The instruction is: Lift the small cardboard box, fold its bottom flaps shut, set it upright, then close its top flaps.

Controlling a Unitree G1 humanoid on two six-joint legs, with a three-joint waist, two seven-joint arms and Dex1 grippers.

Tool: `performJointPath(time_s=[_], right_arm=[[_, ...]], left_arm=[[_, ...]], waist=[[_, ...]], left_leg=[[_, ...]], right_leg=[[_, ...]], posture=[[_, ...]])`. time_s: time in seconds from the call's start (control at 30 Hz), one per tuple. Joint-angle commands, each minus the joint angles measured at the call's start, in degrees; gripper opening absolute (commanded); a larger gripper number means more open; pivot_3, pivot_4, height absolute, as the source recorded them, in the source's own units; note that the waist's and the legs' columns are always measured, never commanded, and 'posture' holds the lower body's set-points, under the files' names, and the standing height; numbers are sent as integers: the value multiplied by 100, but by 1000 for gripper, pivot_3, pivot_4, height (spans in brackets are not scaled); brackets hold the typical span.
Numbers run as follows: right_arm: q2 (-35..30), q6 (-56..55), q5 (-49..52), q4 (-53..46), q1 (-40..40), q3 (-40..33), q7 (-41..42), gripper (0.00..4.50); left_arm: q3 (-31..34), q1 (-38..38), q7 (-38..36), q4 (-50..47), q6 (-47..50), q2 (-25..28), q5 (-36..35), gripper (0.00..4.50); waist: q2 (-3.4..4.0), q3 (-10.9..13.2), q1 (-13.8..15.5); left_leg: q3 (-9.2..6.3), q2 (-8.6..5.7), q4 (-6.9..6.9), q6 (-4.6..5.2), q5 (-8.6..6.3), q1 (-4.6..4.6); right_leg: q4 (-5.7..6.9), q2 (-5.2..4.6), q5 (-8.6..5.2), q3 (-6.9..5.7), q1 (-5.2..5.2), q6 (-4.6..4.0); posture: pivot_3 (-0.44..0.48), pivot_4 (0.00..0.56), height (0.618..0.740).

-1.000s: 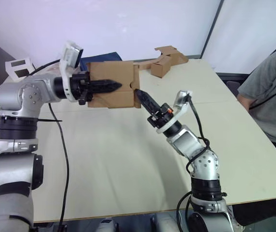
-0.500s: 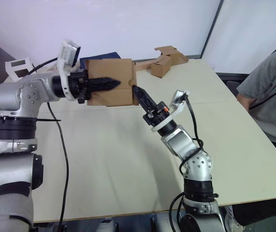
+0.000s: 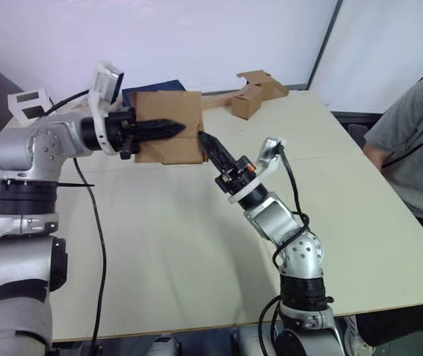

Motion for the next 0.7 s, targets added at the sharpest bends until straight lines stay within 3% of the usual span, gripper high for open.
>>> performJointPath(time_s=[0.03, 0.7], right_arm=[[20, 186, -191, -308, -178, 628, 338, 1441], [-614, 254, 97, -842, 362, 5, 217, 1441]], left_arm=[[84, -67, 25, -122, -97, -62, -41, 0], [106, -82, 41, -63, -108, -24, 0, 0]], waist=[[0, 0, -1], [0, 0, 3]], left_leg=[[0, 0, 0, 0, 0, 0], [0, 0, 0, 1, 0, 0]], right_leg=[[0, 0, 0, 0, 0, 0], [0, 0, 0, 0, 0, 0]], posture=[[0, 150, 740], [0, 150, 740]])
